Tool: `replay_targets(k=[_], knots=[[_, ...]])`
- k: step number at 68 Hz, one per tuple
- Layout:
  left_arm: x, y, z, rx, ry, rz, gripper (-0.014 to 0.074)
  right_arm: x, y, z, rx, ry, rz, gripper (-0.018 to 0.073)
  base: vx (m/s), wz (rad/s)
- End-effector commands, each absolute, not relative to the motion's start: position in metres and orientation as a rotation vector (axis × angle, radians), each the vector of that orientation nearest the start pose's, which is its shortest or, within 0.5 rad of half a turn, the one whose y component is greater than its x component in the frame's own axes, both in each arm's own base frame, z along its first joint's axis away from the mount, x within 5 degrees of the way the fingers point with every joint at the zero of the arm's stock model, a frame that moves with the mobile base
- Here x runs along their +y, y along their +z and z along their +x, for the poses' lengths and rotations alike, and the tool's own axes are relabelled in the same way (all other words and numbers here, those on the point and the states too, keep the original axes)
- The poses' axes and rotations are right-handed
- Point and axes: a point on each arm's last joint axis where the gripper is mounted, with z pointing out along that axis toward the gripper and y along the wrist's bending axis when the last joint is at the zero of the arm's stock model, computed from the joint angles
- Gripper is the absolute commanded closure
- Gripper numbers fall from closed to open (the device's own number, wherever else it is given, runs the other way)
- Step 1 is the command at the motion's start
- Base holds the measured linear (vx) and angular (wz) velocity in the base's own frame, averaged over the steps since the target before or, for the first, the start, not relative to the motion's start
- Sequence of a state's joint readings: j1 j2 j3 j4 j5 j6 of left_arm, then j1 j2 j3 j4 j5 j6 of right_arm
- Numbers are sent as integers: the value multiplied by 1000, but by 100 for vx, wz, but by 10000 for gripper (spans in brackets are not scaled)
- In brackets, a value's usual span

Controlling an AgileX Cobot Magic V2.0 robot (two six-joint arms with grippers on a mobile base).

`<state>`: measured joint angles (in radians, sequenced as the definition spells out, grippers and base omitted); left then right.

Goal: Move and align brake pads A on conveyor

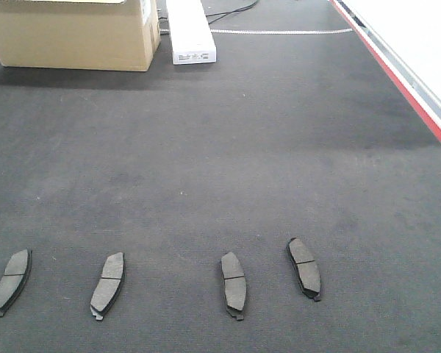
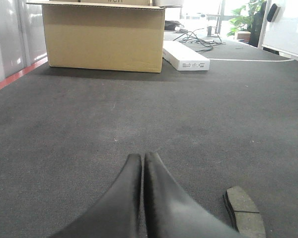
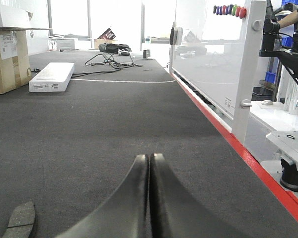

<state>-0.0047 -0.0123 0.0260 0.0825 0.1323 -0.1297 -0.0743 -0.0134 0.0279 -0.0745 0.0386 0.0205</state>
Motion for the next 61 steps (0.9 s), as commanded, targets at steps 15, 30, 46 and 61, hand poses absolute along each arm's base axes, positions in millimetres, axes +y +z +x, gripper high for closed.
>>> replay_targets(k=[15, 30, 46, 61], knots=[[0, 194, 56, 1562, -41, -34, 602, -4, 204, 56, 1467, -119, 5, 571, 0, 0], [0, 194, 56, 1562, -41, -34, 602, -4, 204, 56, 1465, -119, 4, 571, 0, 0], [0, 194, 56, 1562, -41, -34, 602, -4, 204, 56, 1465, -119, 4, 571, 0, 0], [0, 194, 56, 1562, -41, -34, 602, -4, 204, 56, 1465, -119, 4, 571, 0, 0]])
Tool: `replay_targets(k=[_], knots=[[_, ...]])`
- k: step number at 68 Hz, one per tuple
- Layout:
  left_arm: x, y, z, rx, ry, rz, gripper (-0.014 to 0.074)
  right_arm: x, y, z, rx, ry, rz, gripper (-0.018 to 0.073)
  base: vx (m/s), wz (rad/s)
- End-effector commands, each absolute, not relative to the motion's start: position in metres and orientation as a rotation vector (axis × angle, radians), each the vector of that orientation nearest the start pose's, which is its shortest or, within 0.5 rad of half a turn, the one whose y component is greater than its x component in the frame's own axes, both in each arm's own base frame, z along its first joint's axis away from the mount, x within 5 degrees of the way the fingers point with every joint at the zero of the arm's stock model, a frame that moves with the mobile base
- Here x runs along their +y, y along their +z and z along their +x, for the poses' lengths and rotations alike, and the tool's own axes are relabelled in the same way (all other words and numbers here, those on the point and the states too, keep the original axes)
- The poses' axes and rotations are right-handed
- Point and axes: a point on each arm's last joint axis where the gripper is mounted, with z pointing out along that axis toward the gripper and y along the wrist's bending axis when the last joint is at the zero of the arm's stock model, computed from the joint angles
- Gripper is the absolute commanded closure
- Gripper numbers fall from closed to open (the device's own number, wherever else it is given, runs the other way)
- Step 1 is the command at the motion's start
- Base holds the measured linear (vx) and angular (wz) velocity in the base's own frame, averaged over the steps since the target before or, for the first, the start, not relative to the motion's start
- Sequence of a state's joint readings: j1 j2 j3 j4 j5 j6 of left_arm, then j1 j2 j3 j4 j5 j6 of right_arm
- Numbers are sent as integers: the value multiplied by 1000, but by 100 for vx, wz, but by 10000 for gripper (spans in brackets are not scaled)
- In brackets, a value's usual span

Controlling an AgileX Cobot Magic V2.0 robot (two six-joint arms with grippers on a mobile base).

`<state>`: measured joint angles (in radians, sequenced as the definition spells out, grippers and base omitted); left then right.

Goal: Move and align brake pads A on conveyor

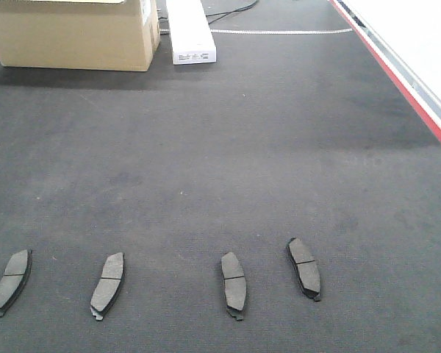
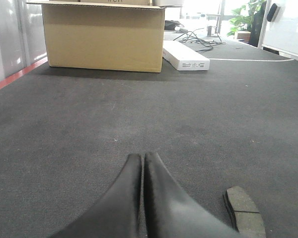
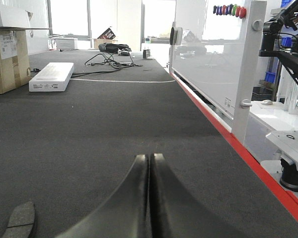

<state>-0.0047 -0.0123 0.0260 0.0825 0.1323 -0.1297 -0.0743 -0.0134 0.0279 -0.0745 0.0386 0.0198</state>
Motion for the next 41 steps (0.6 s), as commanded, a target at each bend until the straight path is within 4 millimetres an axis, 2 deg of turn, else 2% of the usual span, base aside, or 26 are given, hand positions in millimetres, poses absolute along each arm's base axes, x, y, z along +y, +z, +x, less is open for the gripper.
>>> replay_targets(k=[1, 41], knots=[[0, 194, 56, 1562, -41, -34, 602, -4, 204, 56, 1465, -119, 4, 571, 0, 0], [0, 194, 56, 1562, -41, -34, 602, -4, 204, 56, 1473, -119, 5, 571, 0, 0]])
